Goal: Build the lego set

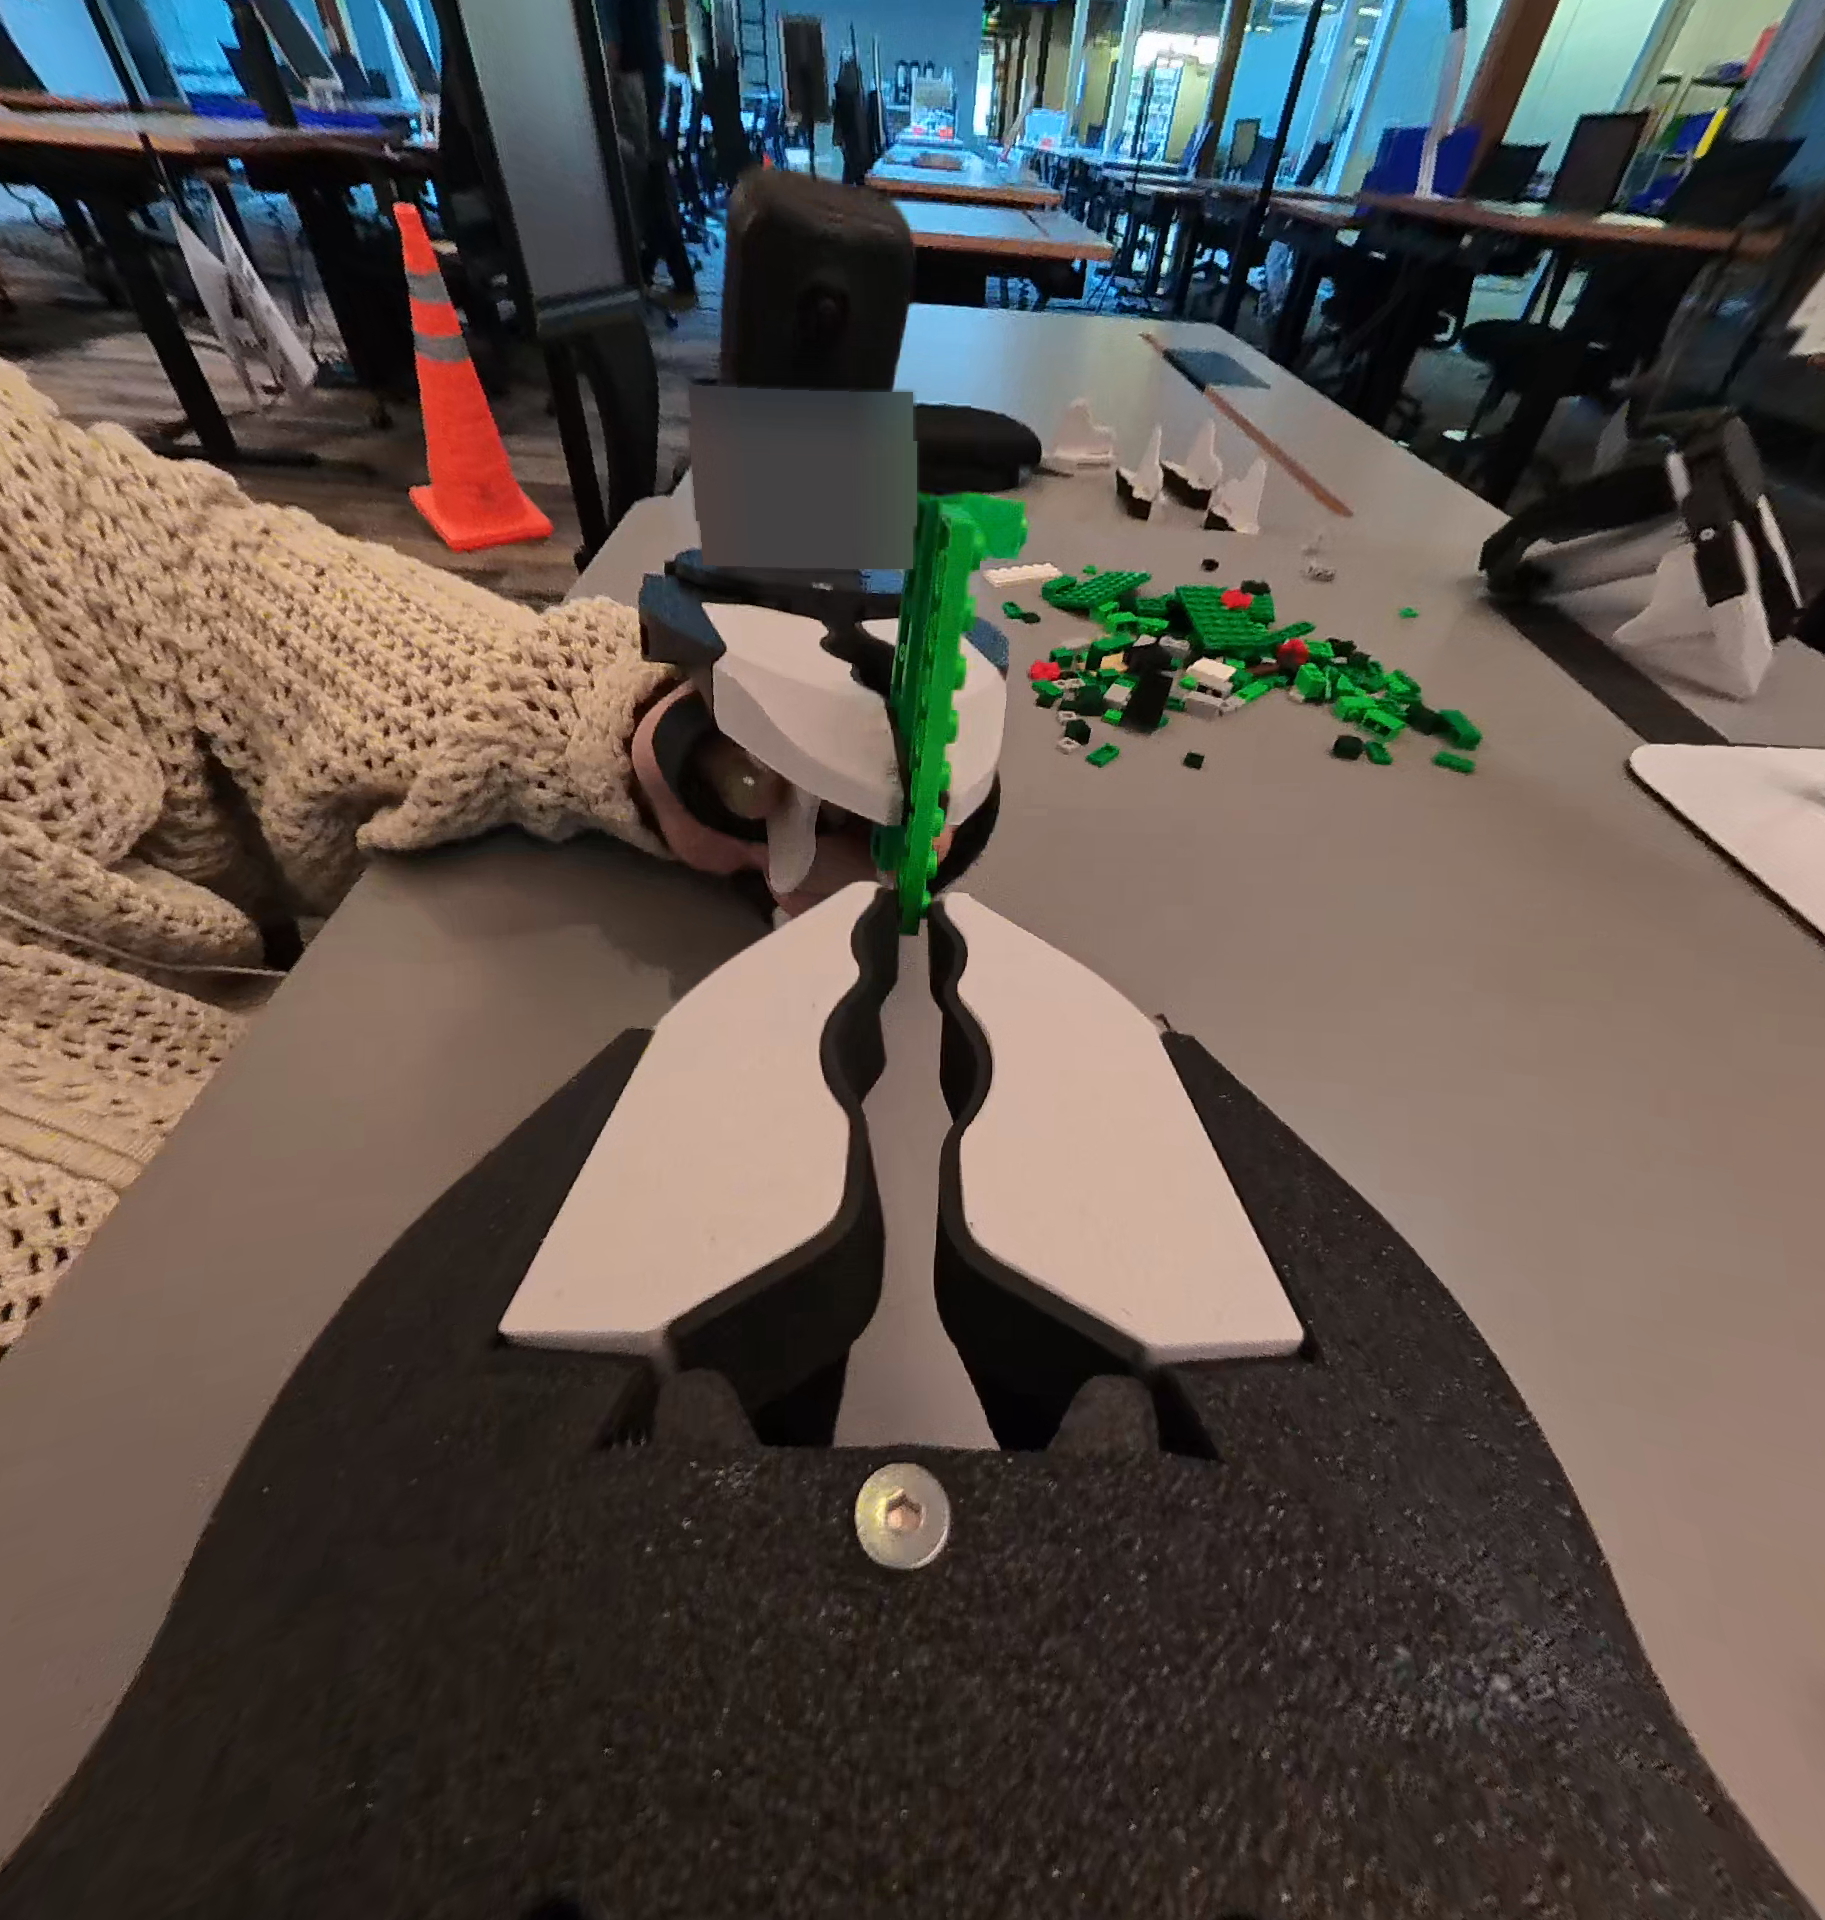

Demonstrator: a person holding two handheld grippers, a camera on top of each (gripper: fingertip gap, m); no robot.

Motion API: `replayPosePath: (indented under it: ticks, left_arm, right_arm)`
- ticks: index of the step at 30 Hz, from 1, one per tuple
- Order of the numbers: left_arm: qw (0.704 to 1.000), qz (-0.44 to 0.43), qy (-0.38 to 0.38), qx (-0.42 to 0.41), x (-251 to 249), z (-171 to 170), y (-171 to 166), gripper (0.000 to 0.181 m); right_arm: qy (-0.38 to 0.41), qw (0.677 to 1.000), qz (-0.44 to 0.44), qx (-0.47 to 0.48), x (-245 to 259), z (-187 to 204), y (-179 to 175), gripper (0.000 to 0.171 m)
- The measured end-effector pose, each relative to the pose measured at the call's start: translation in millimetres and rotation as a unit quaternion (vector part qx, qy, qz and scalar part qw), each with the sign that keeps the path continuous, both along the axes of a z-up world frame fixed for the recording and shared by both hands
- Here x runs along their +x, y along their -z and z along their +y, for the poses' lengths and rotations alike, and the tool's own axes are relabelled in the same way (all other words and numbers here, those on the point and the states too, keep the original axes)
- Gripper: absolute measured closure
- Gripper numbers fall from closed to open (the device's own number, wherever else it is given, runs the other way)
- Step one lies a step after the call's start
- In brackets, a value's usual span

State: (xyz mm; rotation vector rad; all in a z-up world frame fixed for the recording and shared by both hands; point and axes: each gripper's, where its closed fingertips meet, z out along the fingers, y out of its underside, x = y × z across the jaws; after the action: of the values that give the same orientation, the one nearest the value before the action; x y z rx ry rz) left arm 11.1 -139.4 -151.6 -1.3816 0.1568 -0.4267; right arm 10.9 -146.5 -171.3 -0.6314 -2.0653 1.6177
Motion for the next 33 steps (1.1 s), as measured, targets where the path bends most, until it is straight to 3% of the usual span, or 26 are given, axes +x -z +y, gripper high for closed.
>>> replayPosePath:
  ticks: [15, 19, 22, 28, 33]
  left_arm:
    - [0.999, 0.032, 0.024, -0.013, 12.3, 0.3, 4.4, 0.177]
    - [1.0, 0.027, 0.014, -0.009, 8.3, -0.9, 3.1, 0.177]
    - [0.999, 0.036, 0.014, -0.016, 9.9, 0.8, 5.7, 0.177]
    - [0.999, 0.035, 0.013, -0.019, 9.6, 1.5, 6.2, 0.178]
    - [0.999, 0.036, 0.011, -0.023, 9.3, 2.3, 7.1, 0.177]
  right_arm:
    - [-0.004, 0.996, 0.01, 0.087, 4.3, -5.2, 9.0, 0.167]
    - [-0.001, 0.998, -0.006, 0.06, 4.3, -3.1, 4.7, 0.166]
    - [0.005, 1.0, 0.011, 0.026, 4.8, 2.7, -6.7, 0.152]
    - [0.001, 0.999, 0.051, 0.016, 6.8, -1.0, -17.0, 0.163]
    - [0.007, 0.998, 0.062, -0.011, 4.9, -0.8, -24.6, 0.149]
